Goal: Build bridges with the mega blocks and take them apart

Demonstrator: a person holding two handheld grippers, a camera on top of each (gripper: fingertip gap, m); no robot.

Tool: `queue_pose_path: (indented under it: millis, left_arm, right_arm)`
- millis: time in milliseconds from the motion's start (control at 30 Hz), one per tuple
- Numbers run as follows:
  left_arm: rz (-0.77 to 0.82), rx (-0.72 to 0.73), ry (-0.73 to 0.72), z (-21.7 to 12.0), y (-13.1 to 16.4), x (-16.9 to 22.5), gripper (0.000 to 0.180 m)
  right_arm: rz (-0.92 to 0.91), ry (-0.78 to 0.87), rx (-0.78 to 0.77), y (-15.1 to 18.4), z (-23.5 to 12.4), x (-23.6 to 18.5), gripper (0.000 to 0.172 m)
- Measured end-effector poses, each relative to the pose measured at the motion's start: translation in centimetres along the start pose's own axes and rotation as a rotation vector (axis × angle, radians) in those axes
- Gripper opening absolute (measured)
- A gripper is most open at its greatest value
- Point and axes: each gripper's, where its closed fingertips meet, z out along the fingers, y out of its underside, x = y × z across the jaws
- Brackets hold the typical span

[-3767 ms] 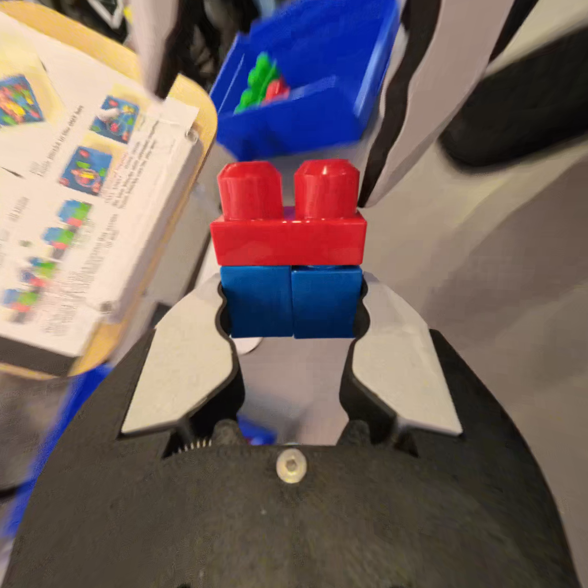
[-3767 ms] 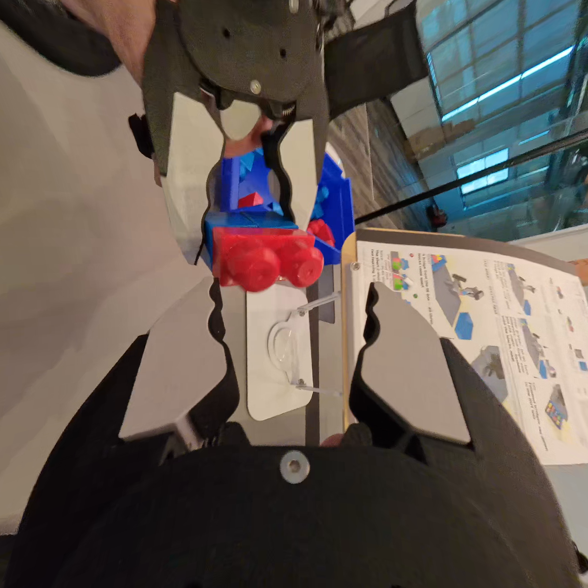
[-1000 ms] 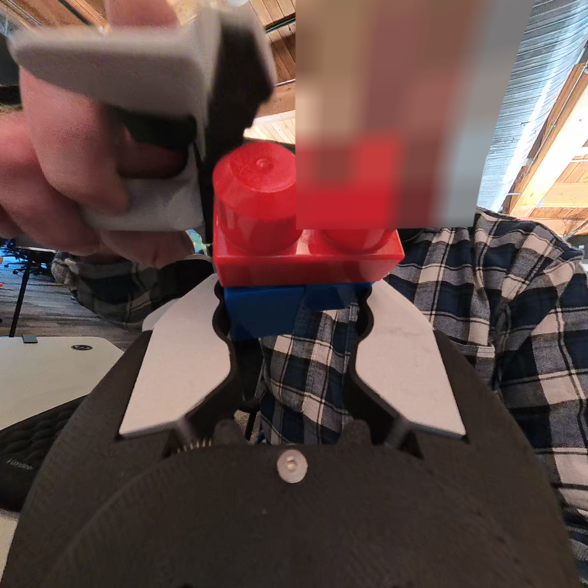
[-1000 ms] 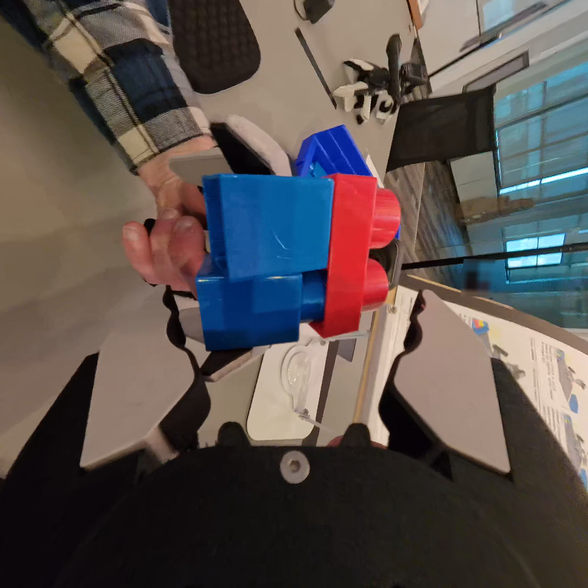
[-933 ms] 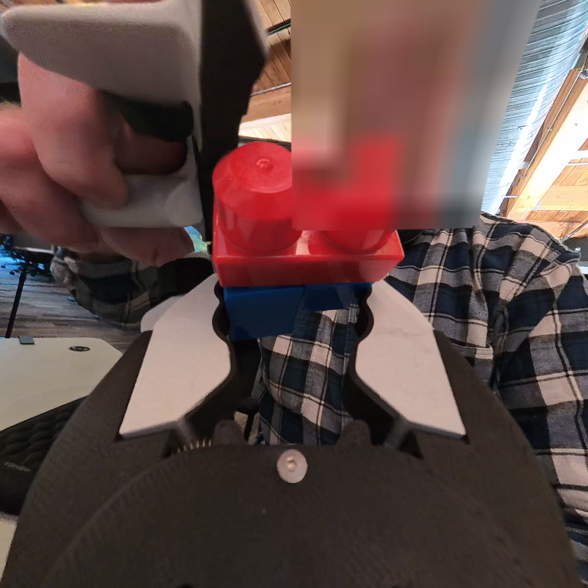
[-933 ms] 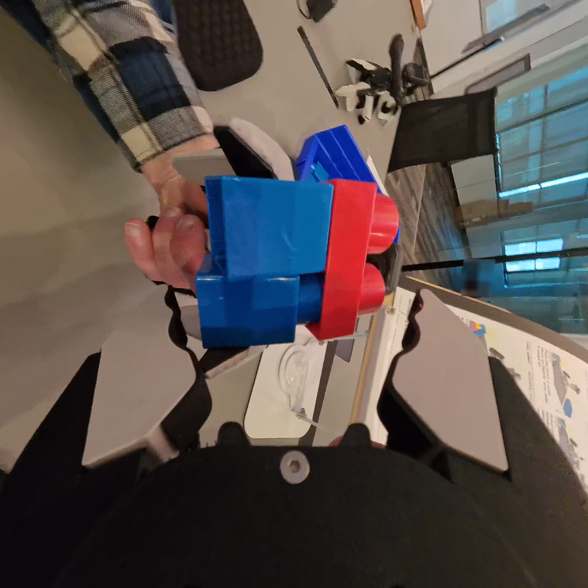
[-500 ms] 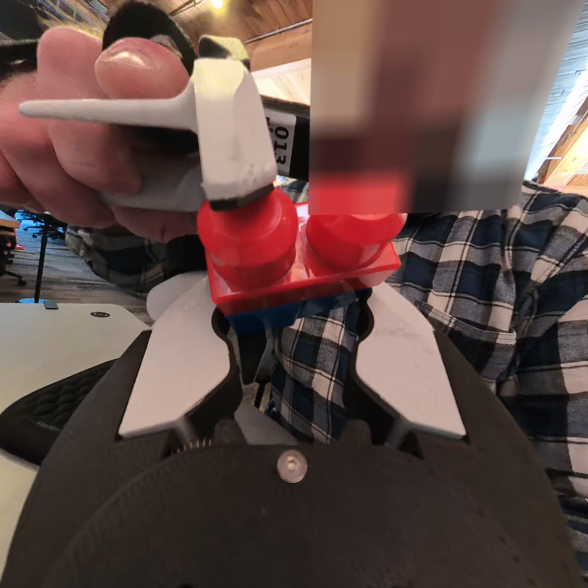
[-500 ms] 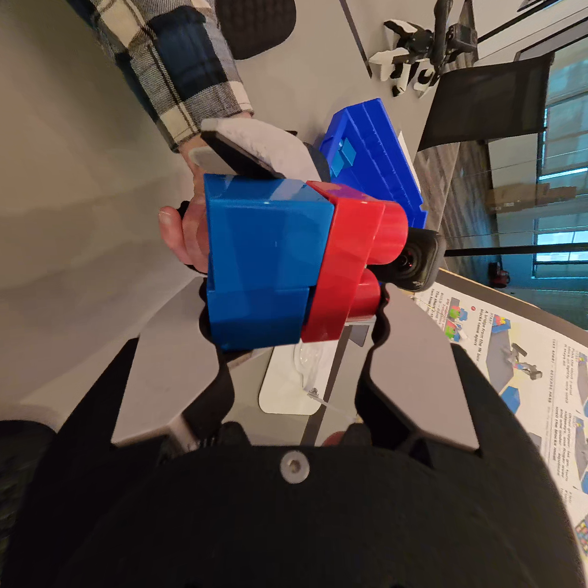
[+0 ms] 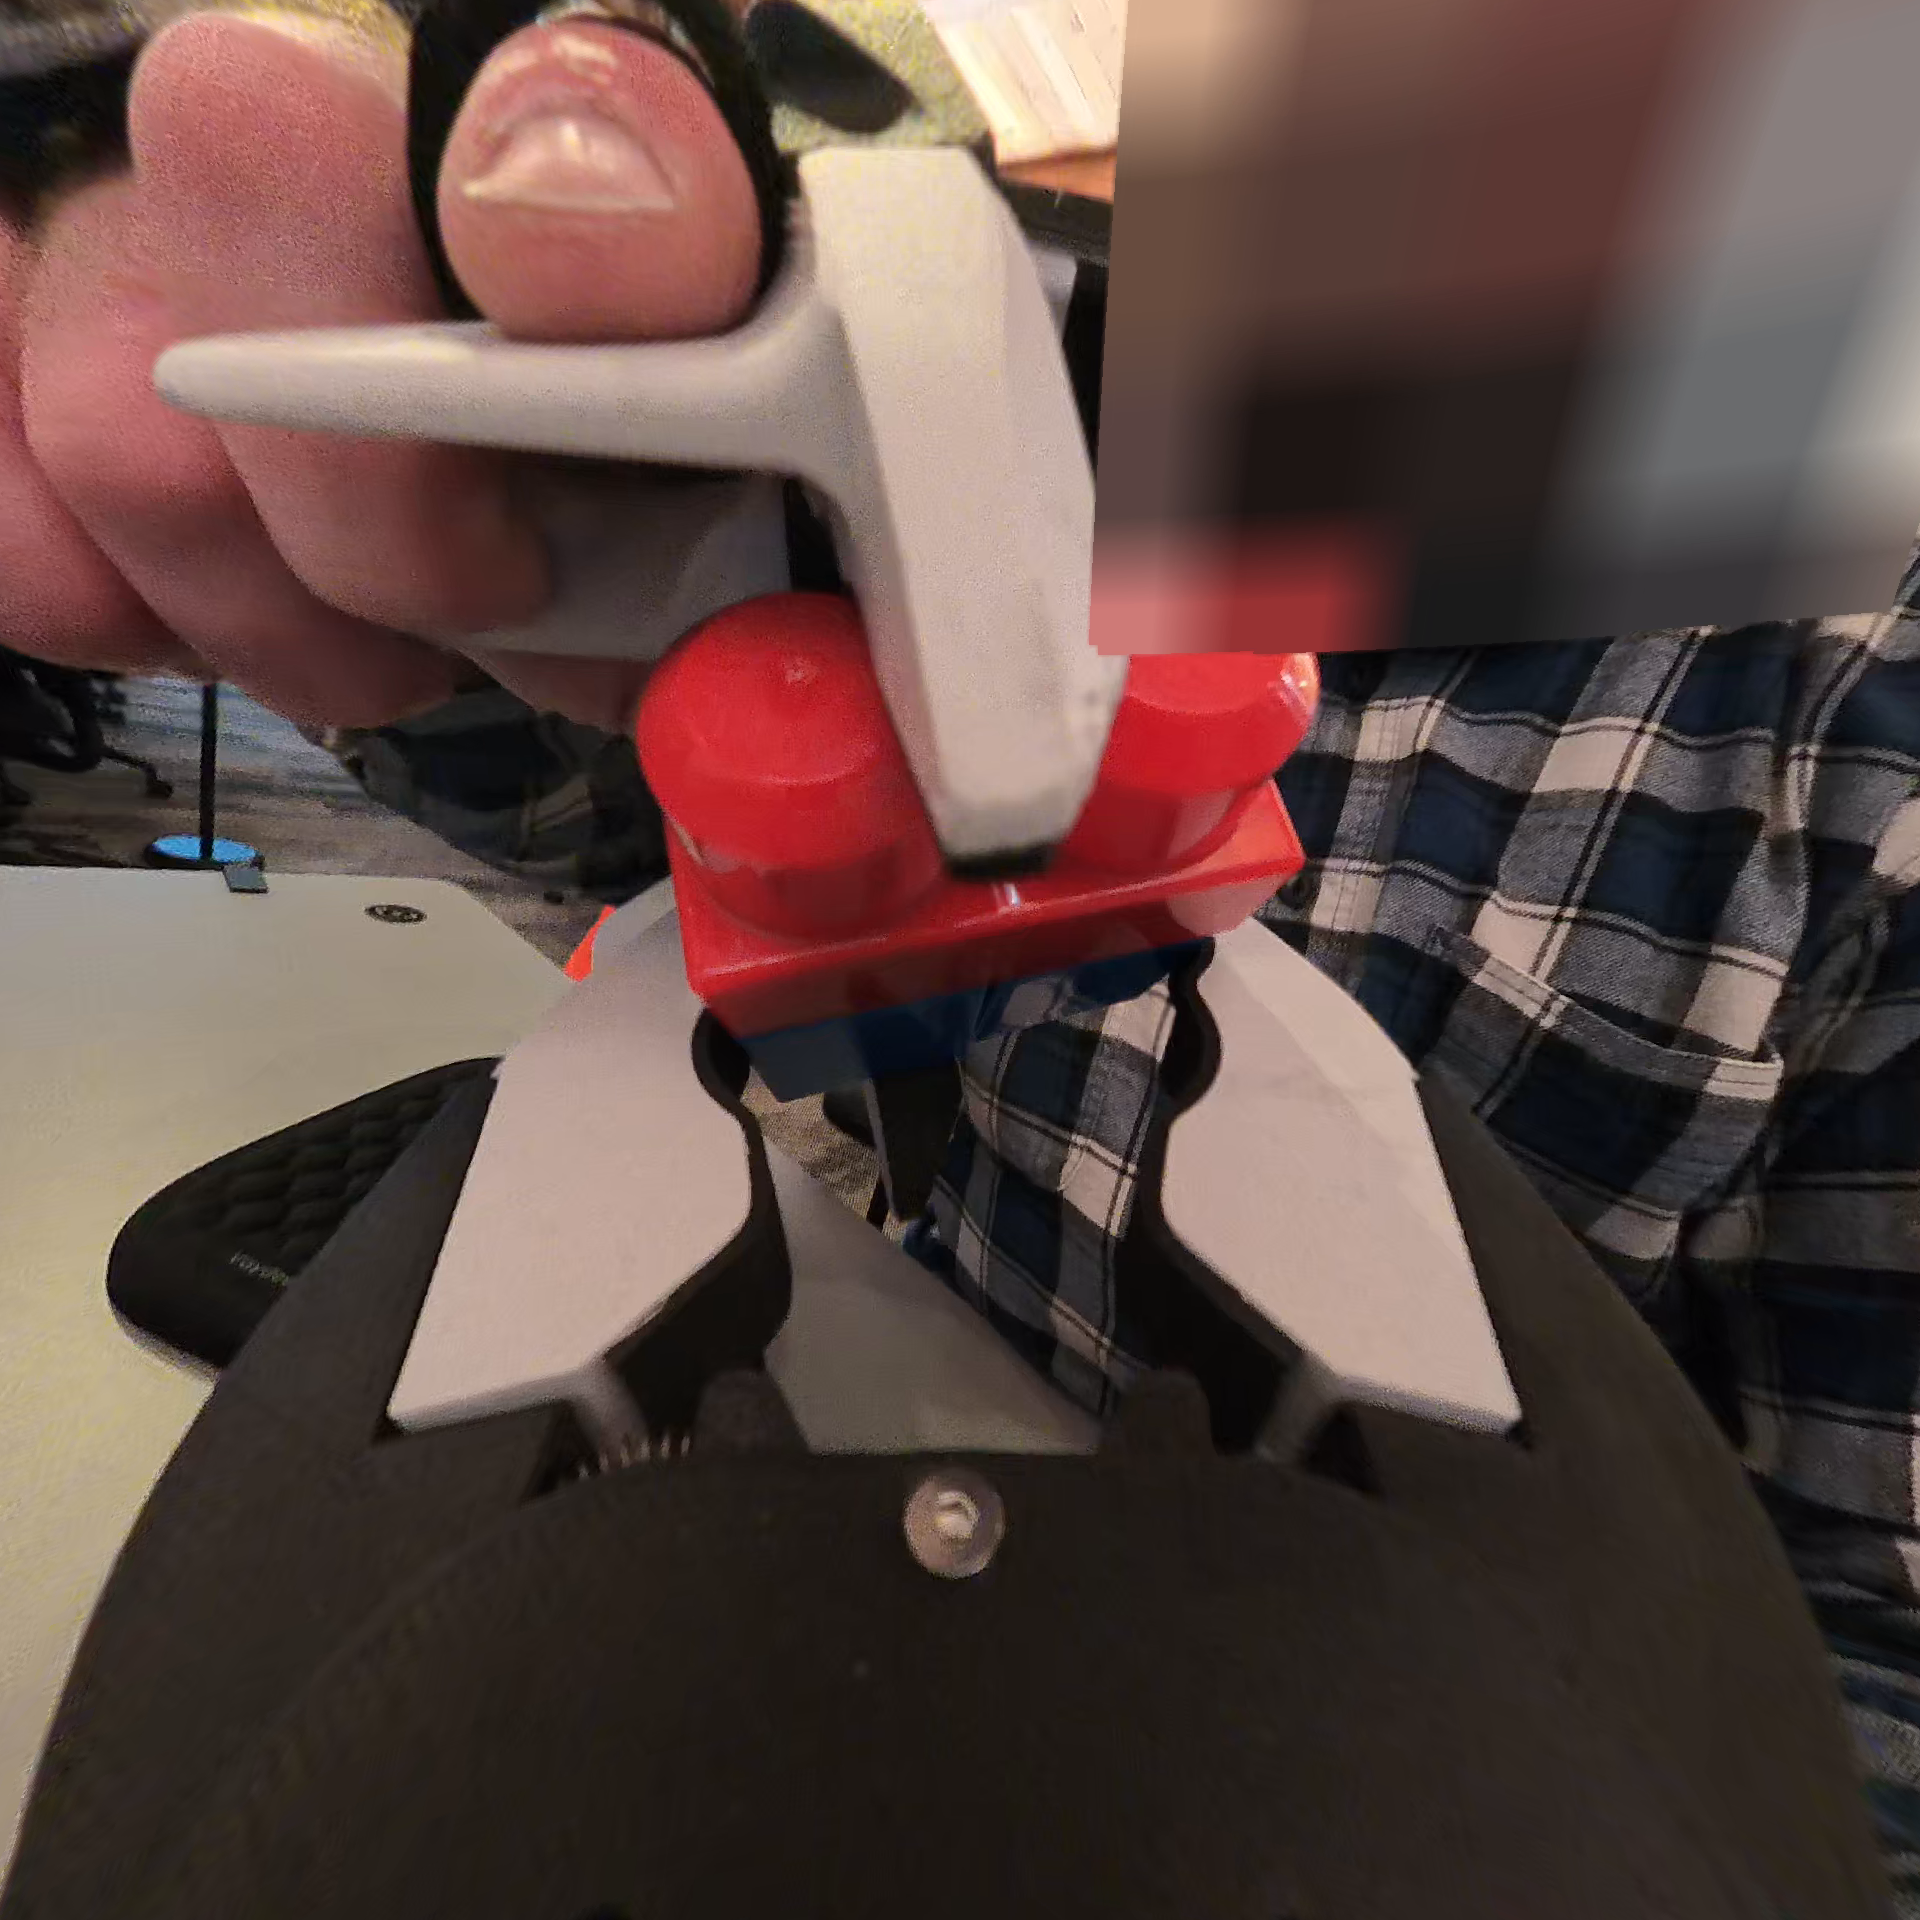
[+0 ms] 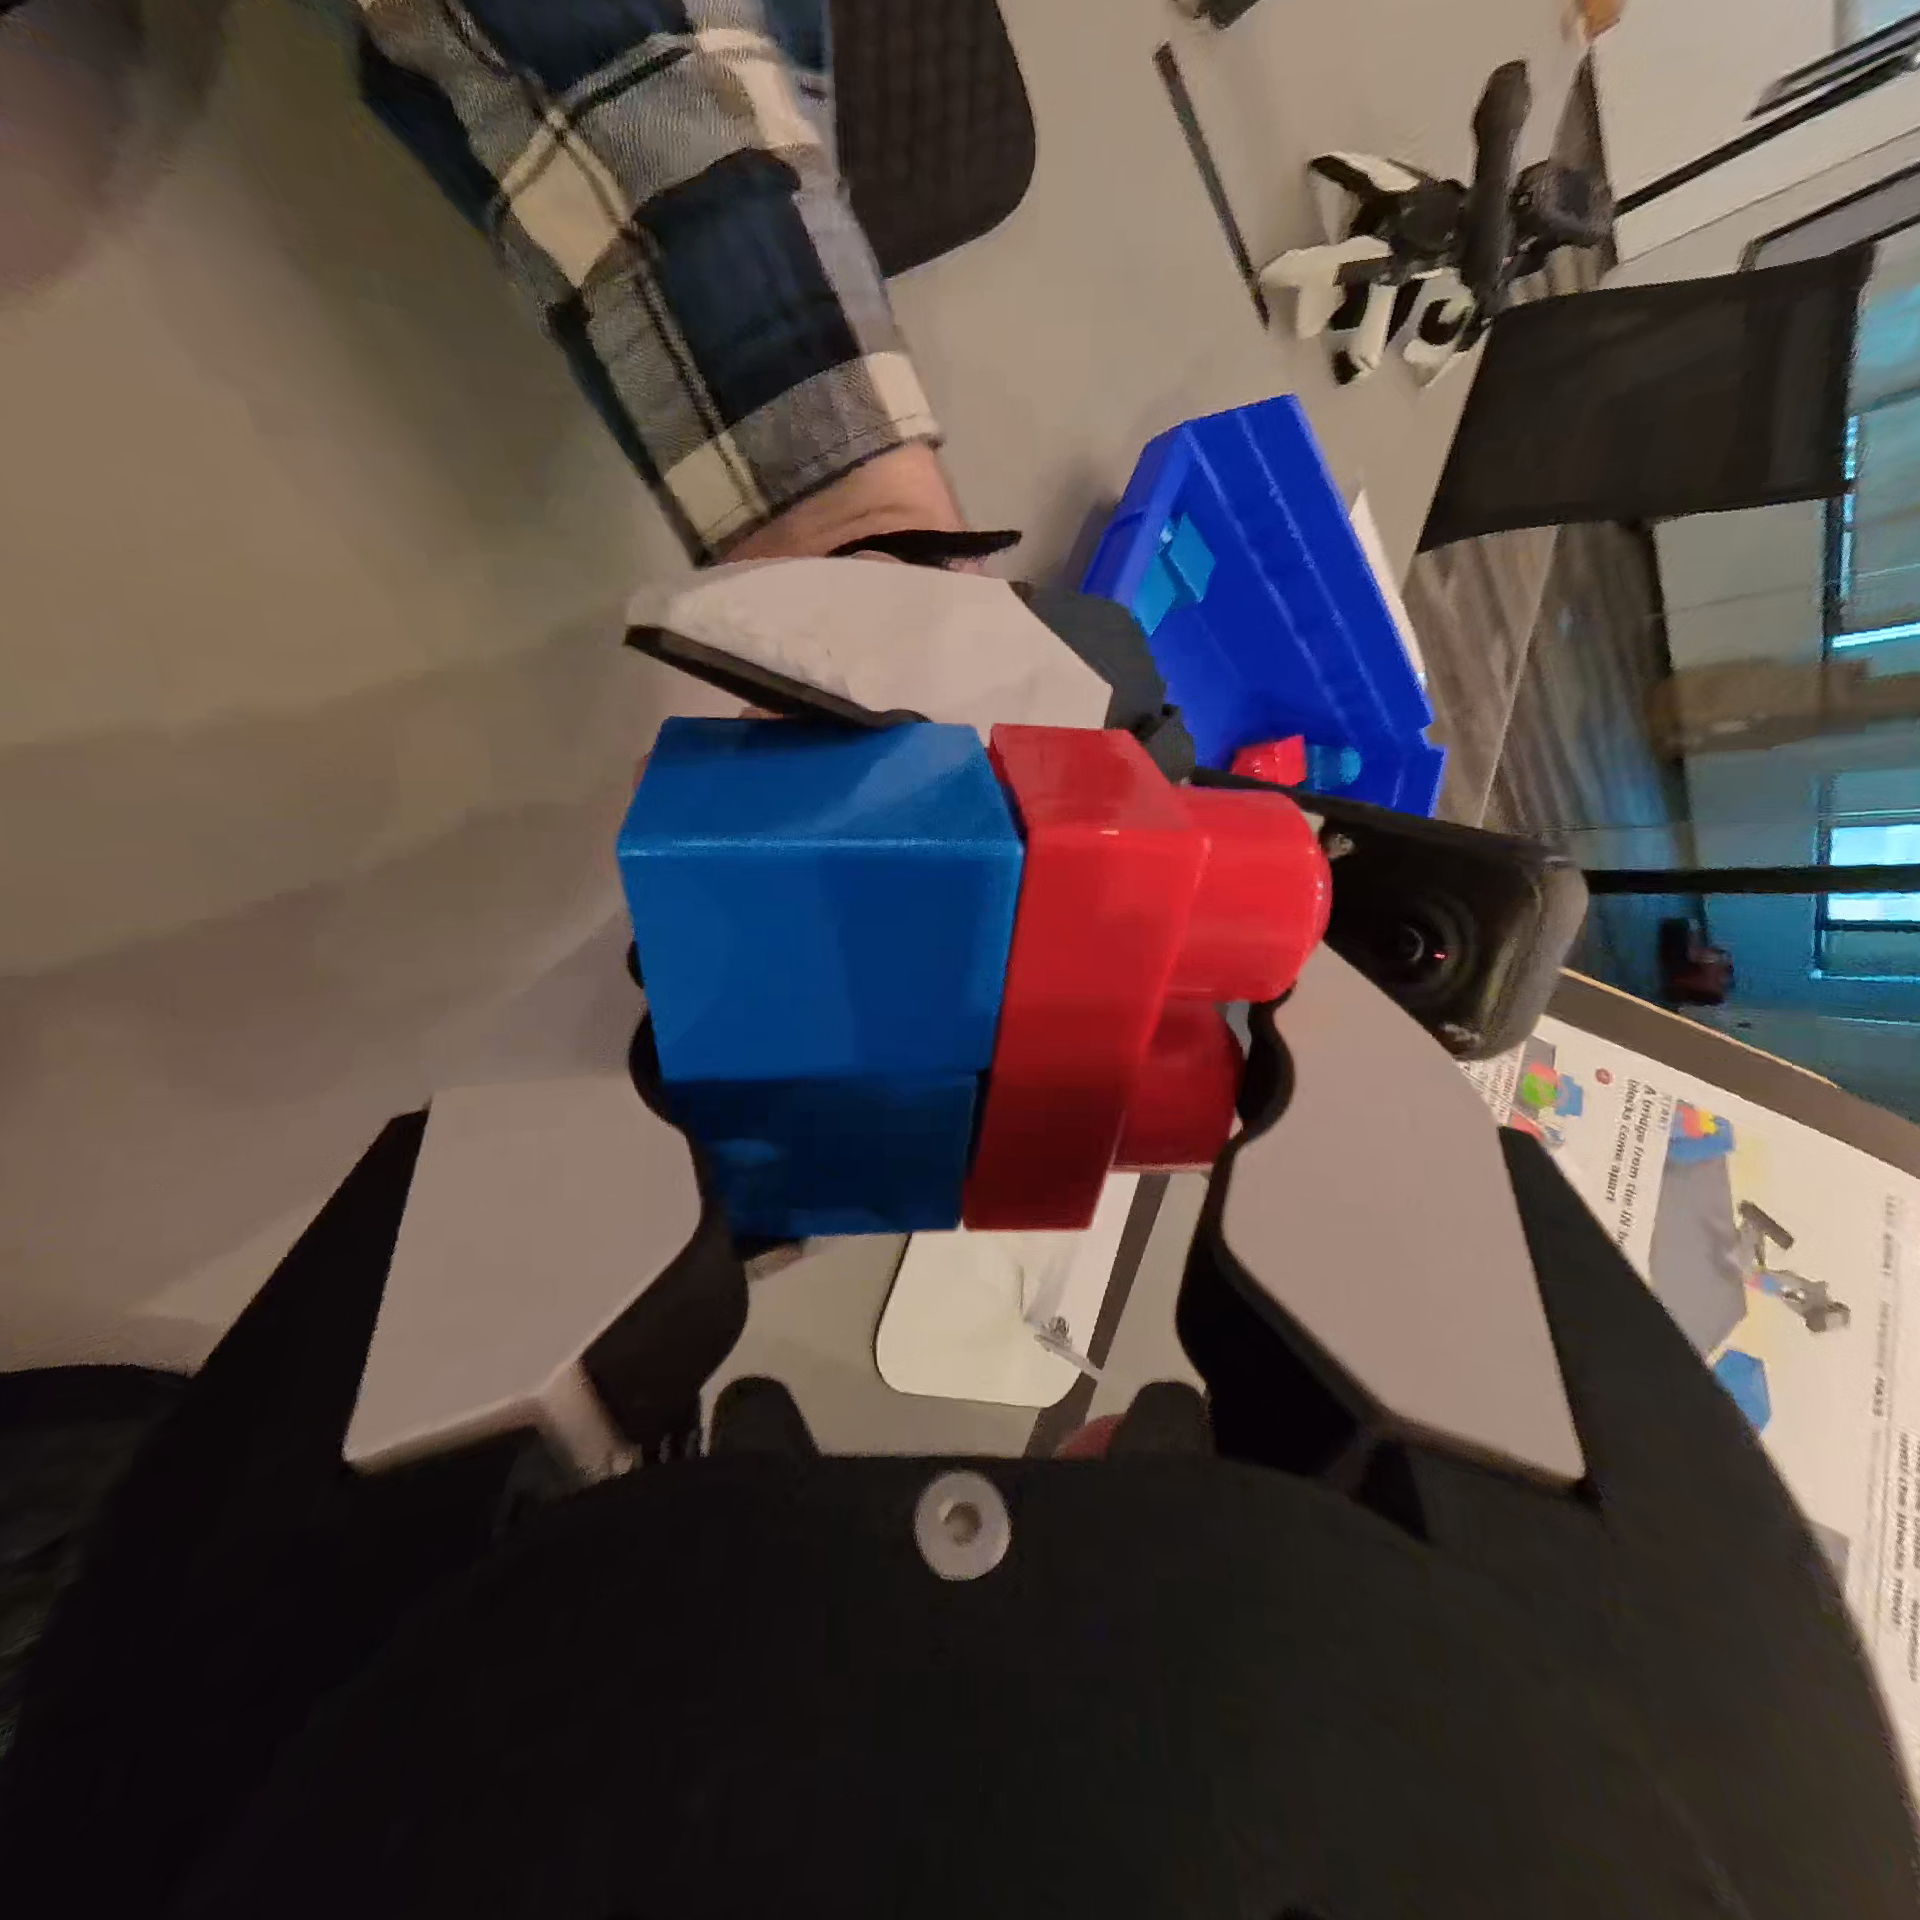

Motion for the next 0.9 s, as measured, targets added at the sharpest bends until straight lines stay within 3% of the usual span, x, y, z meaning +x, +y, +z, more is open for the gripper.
queue_pose_path:
  millis: [100,333,400,433,533,900]
  left_arm:
    - [0.005,-0.018,-0.016,0.0,0.0,-0.2,0.078]
    - [0.003,-0.004,-0.018,-0.3,-0.2,-0.4,0.079]
    - [-0.007,-0.047,-0.056,-0.4,0.3,-0.9,0.079]
    - [-0.018,-0.085,-0.08,-0.4,0.8,-1.2,0.079]
    - [-0.054,-0.101,-0.086,-0.4,0.9,-1.4,0.078]
    - [-0.048,-0.135,-0.115,-0.5,1.6,-1.9,0.079]
  right_arm:
    - [0.01,0.01,-0.016,0.1,-0.2,0.0,0.099]
    - [0.011,0.052,-0.038,0.6,-0.1,0.4,0.098]
    - [-0.013,0.09,-0.023,0.2,-0.2,0.9,0.127]
    - [-0.02,0.079,-0.008,-0.3,-0.1,0.7,0.132]
    - [-0.058,0.021,-0.008,-0.8,0.3,-0.2,0.115]
    - [-0.063,0.027,-0.043,-0.1,0.5,-0.8,0.113]
